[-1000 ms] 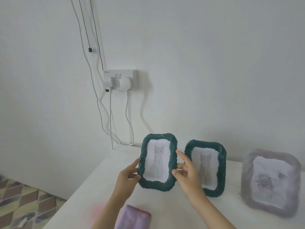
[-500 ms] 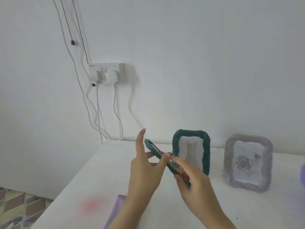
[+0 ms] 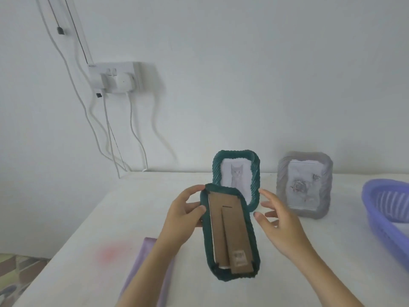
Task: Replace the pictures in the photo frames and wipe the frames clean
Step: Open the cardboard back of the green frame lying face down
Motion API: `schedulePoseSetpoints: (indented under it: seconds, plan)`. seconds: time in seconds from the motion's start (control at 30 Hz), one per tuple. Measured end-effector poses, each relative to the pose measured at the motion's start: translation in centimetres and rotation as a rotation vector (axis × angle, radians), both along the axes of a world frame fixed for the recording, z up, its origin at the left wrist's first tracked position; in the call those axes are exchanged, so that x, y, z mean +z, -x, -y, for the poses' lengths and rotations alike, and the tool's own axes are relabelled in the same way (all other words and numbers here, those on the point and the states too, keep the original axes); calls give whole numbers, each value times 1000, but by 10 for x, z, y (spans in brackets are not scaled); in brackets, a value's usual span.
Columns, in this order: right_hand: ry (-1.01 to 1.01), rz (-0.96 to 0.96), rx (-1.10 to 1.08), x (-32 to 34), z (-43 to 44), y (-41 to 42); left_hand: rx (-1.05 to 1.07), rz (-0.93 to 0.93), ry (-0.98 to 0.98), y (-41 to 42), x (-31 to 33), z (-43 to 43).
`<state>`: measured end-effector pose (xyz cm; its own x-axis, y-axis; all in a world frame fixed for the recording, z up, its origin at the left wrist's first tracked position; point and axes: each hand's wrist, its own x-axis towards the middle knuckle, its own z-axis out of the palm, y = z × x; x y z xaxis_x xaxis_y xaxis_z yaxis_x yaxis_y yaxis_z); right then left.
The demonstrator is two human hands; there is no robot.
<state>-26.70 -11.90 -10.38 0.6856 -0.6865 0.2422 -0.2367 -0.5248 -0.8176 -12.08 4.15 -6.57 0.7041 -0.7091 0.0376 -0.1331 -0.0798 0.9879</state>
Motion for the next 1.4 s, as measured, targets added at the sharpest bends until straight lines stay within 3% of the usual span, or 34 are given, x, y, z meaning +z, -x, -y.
schedulePoseSetpoints:
  seconds: [0.1, 0.23, 0.4, 0.53, 0.7, 0.93, 1.07, 1.23, 1.4]
  plan:
    - [-232, -26, 9, -21, 3, 11, -87, -95, 15, 0, -12, 0]
    - [-317, 5, -83, -41, 1, 23, -151, -123, -26, 0, -36, 6]
    - [-233, -41, -162, -56, 1, 34, -142, -73, -103, 3, -74, 19]
    - [-140, -89, -208, -58, 4, 36, -265, 11, -142, 13, -92, 22]
    - [22, -203, -186, -60, 8, 37, -246, 381, -444, 18, -105, 28]
    - [117, -234, -165, -66, 5, 42, -268, 560, -433, 21, -117, 24]
    - [220, -282, -69, -68, -2, 45, -267, 706, -519, 25, -123, 20]
    - [213, -344, 47, -79, -4, 47, -219, 845, -583, 25, -124, 19]
    - [192, -386, 69, -76, 4, 45, -315, 948, -627, 19, -113, 26]
